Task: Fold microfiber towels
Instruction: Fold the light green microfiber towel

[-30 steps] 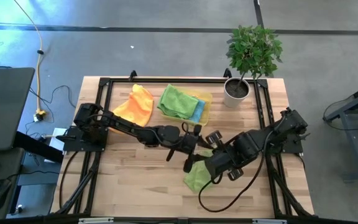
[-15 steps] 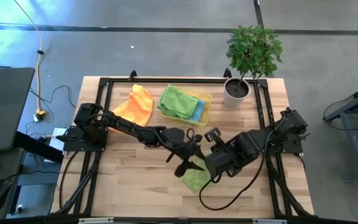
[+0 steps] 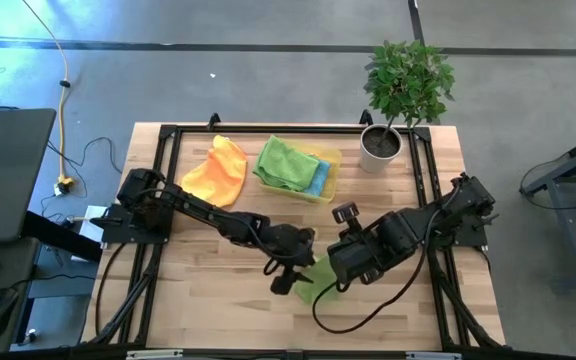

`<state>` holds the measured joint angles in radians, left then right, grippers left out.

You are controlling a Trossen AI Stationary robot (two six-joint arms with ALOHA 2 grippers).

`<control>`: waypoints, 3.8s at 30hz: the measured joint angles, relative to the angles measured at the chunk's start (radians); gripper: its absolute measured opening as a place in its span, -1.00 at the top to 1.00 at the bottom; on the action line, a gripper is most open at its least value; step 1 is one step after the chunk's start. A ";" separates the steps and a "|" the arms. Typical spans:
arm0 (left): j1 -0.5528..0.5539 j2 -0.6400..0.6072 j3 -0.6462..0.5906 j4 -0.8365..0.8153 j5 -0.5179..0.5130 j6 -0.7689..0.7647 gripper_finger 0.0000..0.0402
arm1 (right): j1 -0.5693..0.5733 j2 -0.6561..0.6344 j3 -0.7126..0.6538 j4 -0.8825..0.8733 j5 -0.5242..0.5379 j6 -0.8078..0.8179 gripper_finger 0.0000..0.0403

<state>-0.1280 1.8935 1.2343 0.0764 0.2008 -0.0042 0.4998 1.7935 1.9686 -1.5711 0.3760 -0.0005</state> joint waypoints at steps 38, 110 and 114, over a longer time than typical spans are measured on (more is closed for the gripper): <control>-0.047 -0.213 0.000 -0.632 -0.367 -0.352 0.99 | 0.061 0.000 0.000 0.001 0.062 0.585 1.00; -0.200 -0.139 -0.023 -0.921 -0.495 -0.332 1.00 | -0.125 0.097 -0.630 0.760 -0.324 0.557 1.00; -0.164 -0.138 -0.023 -0.953 -0.499 -0.278 1.00 | -0.164 0.097 -0.665 0.767 -0.319 0.547 1.00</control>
<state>-0.2917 1.7554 1.2108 -0.8769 -0.2981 -0.2819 0.3356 1.8908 1.3039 -0.8045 0.0567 0.5464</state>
